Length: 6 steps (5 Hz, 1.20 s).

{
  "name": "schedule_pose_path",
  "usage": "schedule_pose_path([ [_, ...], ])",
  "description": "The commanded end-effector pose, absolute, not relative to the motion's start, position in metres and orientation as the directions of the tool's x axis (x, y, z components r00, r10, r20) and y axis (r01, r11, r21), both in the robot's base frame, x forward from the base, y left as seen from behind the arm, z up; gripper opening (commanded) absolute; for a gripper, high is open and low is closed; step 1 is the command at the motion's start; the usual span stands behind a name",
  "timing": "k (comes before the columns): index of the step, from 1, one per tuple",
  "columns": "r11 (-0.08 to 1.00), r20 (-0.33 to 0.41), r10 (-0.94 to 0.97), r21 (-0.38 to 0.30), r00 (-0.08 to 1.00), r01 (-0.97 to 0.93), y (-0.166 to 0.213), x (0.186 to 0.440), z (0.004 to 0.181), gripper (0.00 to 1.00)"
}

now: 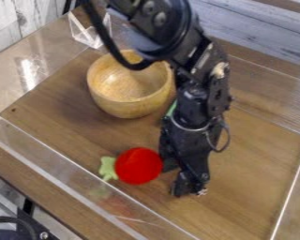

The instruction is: Move the red object to the right side of the table

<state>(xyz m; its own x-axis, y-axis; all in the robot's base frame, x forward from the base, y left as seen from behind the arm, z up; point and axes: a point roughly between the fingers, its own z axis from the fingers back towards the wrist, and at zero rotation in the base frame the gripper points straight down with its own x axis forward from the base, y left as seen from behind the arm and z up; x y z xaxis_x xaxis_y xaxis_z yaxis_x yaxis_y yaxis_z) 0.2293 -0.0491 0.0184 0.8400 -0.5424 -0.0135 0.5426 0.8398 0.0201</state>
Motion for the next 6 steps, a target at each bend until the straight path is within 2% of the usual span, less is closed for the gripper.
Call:
schedule_pose_path([
  [1,0.827,0.022,-0.561,0.043,0.827,0.56,-0.049,0.228,0.029,0.0],
  [2,0.807,0.0,-0.587,0.082,0.81,0.585,-0.049,0.229,0.048,0.0],
  [4,0.694,-0.042,-0.7,0.197,0.713,0.692,-0.075,0.236,0.124,0.0],
  [6,0.684,-0.055,-0.697,0.249,0.715,0.686,-0.083,0.218,0.11,0.0],
])
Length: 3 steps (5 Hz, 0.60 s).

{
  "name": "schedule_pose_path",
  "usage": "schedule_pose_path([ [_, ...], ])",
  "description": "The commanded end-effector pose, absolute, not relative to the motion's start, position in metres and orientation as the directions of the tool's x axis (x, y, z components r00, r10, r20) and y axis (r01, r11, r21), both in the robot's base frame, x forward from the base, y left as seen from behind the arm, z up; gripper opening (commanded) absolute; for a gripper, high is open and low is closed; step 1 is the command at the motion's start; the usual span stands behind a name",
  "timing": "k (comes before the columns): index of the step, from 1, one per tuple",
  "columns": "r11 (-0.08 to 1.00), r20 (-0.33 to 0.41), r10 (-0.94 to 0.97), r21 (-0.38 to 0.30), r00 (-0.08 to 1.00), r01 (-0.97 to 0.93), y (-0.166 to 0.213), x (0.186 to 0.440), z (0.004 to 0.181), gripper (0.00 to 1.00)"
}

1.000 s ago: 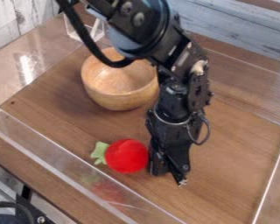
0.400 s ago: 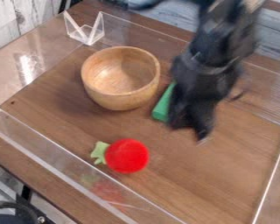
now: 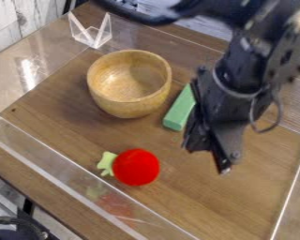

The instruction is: Move the red object to the right side of the table

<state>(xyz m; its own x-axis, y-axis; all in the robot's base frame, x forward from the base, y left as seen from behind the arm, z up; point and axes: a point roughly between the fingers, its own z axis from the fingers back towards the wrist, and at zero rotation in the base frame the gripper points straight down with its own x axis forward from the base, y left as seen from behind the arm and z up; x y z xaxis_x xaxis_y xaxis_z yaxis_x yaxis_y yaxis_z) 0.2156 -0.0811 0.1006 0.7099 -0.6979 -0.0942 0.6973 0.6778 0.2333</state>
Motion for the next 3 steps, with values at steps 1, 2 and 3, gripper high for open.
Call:
schedule_pose_path([
  [1,0.656,-0.064,-0.717,0.275,0.694,0.703,-0.08,0.204,0.104,1.0],
  [2,0.607,-0.087,-0.745,0.323,0.661,0.726,-0.078,0.189,0.11,0.0],
  [3,0.604,-0.107,-0.731,0.357,0.674,0.713,-0.072,0.181,0.118,0.0],
])
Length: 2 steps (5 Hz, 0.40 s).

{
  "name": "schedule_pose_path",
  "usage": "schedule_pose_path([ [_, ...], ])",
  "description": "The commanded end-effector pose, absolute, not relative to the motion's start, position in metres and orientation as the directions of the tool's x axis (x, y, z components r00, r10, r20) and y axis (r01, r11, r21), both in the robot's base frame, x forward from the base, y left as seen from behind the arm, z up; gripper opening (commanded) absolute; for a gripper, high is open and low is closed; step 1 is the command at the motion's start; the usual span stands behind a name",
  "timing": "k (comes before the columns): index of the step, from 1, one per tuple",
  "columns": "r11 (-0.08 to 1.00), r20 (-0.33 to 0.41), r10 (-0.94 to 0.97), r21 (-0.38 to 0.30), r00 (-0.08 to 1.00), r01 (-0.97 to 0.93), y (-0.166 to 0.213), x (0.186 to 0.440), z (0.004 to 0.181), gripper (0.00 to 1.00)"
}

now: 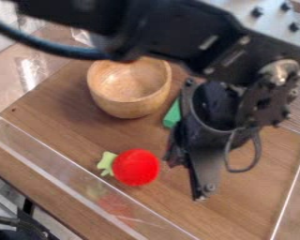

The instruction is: Move the red object to the right side of the table

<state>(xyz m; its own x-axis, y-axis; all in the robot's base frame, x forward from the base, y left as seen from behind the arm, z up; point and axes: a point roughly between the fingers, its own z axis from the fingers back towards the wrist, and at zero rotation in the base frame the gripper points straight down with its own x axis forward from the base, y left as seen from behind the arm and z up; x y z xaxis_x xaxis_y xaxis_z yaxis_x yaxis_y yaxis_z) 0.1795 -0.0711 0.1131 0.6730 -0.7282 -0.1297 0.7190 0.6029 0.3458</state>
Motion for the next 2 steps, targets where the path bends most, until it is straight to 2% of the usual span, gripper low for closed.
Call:
schedule_pose_path([
  [1,0.597,-0.13,-0.721,0.382,0.68,0.706,-0.062,0.176,0.129,0.0],
  [2,0.651,-0.131,-0.663,0.385,0.737,0.654,-0.049,0.176,0.118,1.0],
])
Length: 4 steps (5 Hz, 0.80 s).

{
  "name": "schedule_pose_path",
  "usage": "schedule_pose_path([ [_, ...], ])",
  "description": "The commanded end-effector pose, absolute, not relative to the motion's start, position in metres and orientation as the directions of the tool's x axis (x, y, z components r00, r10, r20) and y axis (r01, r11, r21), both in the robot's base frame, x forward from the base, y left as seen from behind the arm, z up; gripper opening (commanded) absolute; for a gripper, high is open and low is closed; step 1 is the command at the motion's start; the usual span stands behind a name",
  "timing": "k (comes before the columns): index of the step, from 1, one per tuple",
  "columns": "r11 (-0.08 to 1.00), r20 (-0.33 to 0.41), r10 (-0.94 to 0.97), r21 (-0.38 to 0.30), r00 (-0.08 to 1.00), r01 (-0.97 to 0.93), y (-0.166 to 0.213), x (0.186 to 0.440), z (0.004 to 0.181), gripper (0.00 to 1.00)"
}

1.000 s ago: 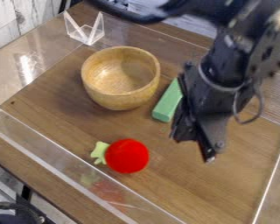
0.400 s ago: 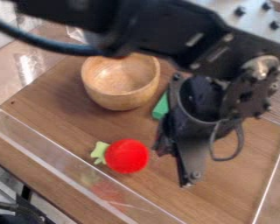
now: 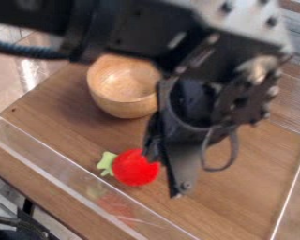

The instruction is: Move the red object to the right side of the table

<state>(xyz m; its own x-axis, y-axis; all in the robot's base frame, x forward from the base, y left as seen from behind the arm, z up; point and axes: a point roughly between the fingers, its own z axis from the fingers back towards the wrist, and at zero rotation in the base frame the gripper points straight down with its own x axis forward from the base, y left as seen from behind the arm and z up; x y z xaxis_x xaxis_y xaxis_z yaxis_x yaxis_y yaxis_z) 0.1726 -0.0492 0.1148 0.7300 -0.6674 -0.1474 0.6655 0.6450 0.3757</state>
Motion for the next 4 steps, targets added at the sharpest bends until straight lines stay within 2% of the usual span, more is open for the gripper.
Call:
schedule_pose_path([
  [1,0.702,-0.131,-0.6,0.386,0.789,0.598,-0.04,0.177,0.108,1.0],
  [2,0.685,-0.137,-0.618,0.39,0.774,0.616,-0.046,0.178,0.117,0.0],
  [3,0.666,-0.135,-0.644,0.385,0.753,0.639,-0.05,0.18,0.114,1.0],
  [4,0.644,-0.138,-0.671,0.378,0.729,0.665,-0.056,0.182,0.113,1.0],
])
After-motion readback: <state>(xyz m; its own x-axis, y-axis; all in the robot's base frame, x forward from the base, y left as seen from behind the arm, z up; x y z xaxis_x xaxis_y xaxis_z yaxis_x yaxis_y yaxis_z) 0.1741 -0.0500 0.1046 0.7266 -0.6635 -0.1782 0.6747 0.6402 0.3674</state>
